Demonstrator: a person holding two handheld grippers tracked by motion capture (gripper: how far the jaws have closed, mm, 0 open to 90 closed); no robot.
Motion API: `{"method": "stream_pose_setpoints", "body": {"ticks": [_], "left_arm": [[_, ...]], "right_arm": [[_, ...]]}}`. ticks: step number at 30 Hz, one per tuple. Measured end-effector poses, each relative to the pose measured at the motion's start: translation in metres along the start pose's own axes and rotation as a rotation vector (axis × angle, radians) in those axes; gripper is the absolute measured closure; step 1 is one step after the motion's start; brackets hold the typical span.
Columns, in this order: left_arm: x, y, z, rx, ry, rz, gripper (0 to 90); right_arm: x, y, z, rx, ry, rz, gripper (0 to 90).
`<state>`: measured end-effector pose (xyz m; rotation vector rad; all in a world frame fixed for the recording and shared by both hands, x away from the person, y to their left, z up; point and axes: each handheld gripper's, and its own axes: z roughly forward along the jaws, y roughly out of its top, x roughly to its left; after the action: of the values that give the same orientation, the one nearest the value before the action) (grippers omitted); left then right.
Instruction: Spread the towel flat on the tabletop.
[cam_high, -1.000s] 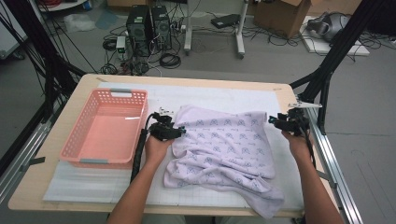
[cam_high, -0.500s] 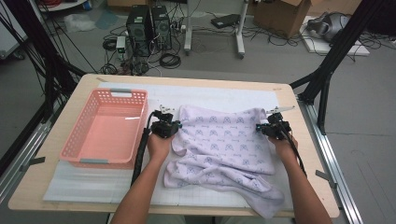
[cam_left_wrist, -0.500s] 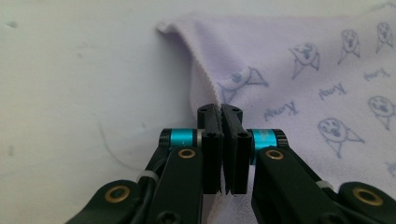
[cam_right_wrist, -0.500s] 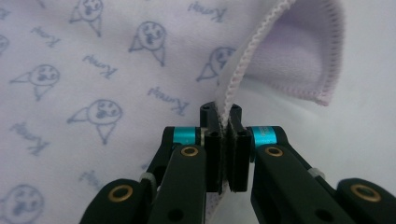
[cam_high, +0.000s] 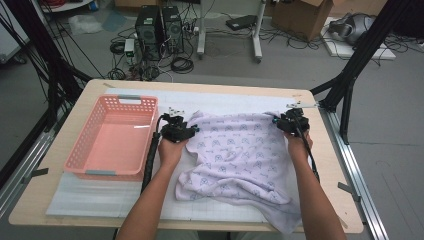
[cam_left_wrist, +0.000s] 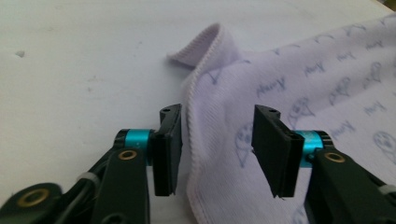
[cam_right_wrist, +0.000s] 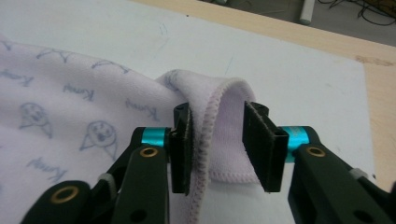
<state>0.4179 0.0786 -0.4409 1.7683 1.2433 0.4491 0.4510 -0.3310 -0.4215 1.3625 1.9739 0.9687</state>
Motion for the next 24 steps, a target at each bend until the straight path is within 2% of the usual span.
{"method": "stream_pose_setpoints", "body": {"ticks": [4, 6, 9, 12, 13, 14, 15, 16, 19, 21, 22, 24], "left_arm": [[-0.005, -0.008, -0.013, 0.004, -0.026, 0.023, 45.8], [-0.009, -0.010, -0.019, 0.050, -0.050, 0.051, 44.4], [-0.018, -0.016, -0.028, 0.016, -0.075, 0.067, 44.5], [-0.025, -0.021, -0.034, 0.048, -0.119, 0.072, 44.2], [-0.027, -0.024, -0.035, 0.060, -0.140, 0.069, 43.6], [-0.029, -0.028, -0.037, 0.068, -0.186, 0.057, 42.7], [-0.030, -0.030, -0.038, 0.072, -0.201, 0.054, 42.3], [-0.032, -0.033, -0.040, 0.077, -0.229, 0.050, 41.6], [-0.039, -0.035, -0.041, 0.134, -0.263, 0.078, 39.5], [-0.046, -0.036, -0.041, 0.150, -0.275, 0.097, 40.1], [-0.049, -0.037, -0.041, 0.169, -0.273, 0.125, 42.1], [-0.054, -0.040, -0.038, 0.202, -0.243, 0.165, 49.8]], "right_arm": [[-0.001, -0.003, -0.021, -0.002, 0.061, 0.016, 60.0], [-0.001, -0.004, -0.031, -0.009, 0.080, 0.013, 58.3], [-0.001, -0.006, -0.049, -0.028, 0.102, 0.001, 57.7], [-0.001, -0.011, -0.063, -0.037, 0.137, 0.004, 57.2], [0.000, -0.013, -0.067, -0.030, 0.154, 0.003, 56.6], [0.002, -0.017, -0.071, -0.013, 0.164, 0.000, 54.7], [0.004, -0.022, -0.074, 0.029, 0.188, -0.009, 52.1], [0.006, -0.026, -0.077, 0.033, 0.209, -0.006, 51.8], [0.019, -0.048, -0.088, 0.054, 0.236, -0.053, 50.9], [0.026, -0.062, -0.091, 0.082, 0.256, -0.069, 50.4], [0.028, -0.067, -0.092, 0.091, 0.260, -0.071, 50.2], [0.035, -0.077, -0.091, 0.119, 0.257, -0.090, 50.3]]}}
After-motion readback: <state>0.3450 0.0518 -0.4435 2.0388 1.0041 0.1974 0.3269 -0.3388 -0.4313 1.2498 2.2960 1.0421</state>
